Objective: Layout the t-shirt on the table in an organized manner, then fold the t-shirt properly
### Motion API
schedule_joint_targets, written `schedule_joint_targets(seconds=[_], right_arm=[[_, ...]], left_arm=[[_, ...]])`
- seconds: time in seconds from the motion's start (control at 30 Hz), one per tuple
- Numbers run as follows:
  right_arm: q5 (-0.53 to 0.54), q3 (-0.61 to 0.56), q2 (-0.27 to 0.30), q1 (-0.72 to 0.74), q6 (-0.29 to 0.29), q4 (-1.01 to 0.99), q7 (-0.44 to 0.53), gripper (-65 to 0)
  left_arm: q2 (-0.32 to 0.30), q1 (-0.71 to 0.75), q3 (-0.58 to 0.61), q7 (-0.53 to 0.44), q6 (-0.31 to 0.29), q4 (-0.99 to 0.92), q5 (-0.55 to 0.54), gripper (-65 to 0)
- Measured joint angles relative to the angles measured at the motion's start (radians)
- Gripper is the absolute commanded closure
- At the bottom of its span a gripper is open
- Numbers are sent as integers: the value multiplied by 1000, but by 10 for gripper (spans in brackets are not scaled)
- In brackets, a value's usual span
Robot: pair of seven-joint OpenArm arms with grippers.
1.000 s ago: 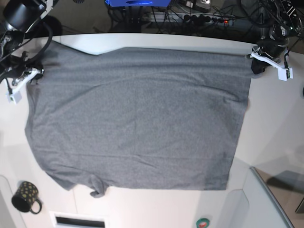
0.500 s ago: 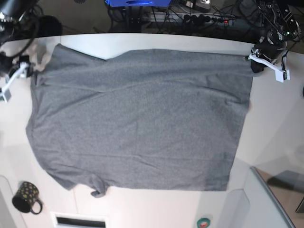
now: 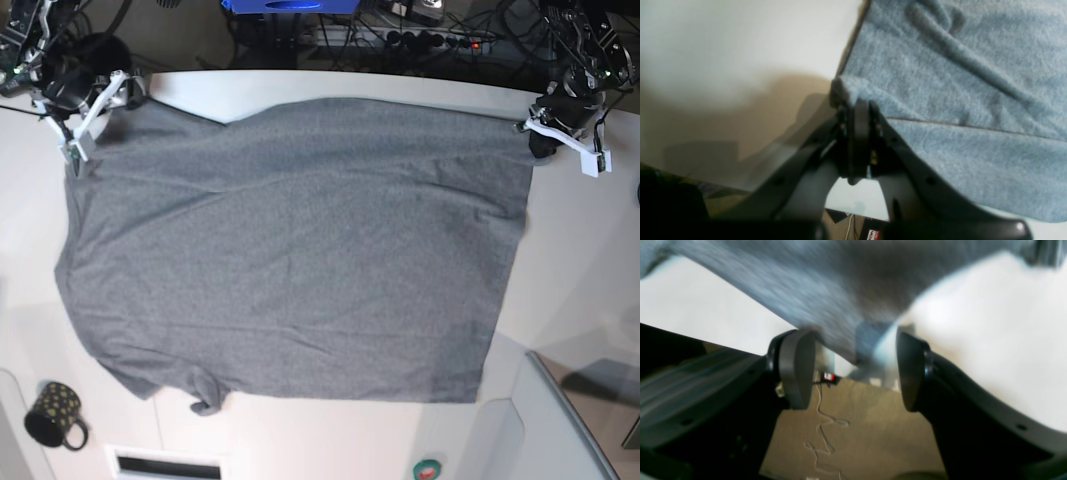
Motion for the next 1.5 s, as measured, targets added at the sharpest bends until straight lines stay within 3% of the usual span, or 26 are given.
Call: schedule_joint_targets(seconds=[0.47, 0.53, 0.6, 0.67, 1.07, 1.23, 1.4, 1.5], right_arm=[[22, -14, -7, 22, -2, -69, 14, -356], [18, -32, -5, 22, -2, -66, 20, -281], [18, -45, -8, 21, -1, -64, 5, -119], [18, -47, -18, 11, -1, -53, -10, 0], [14, -43, -38, -54, -3, 254, -232, -6], [19, -49, -91, -58, -2, 335, -290, -6], [-9, -158, -93, -15, 0, 333, -332, -6], [22, -215, -105, 81, -1, 326, -304, -6]], left_arm=[[0, 2, 0, 0, 0, 0, 0, 0], [0, 2, 0, 0, 0, 0, 0, 0], [0, 2, 0, 0, 0, 0, 0, 0], [0, 2, 0, 0, 0, 0, 0, 0], [0, 8, 0, 0, 0, 0, 0, 0], [0, 28, 1, 0, 0, 16, 0, 0], [22, 38, -2, 0, 0, 54, 2, 0], [23, 33, 0, 0, 0, 61, 1, 0]])
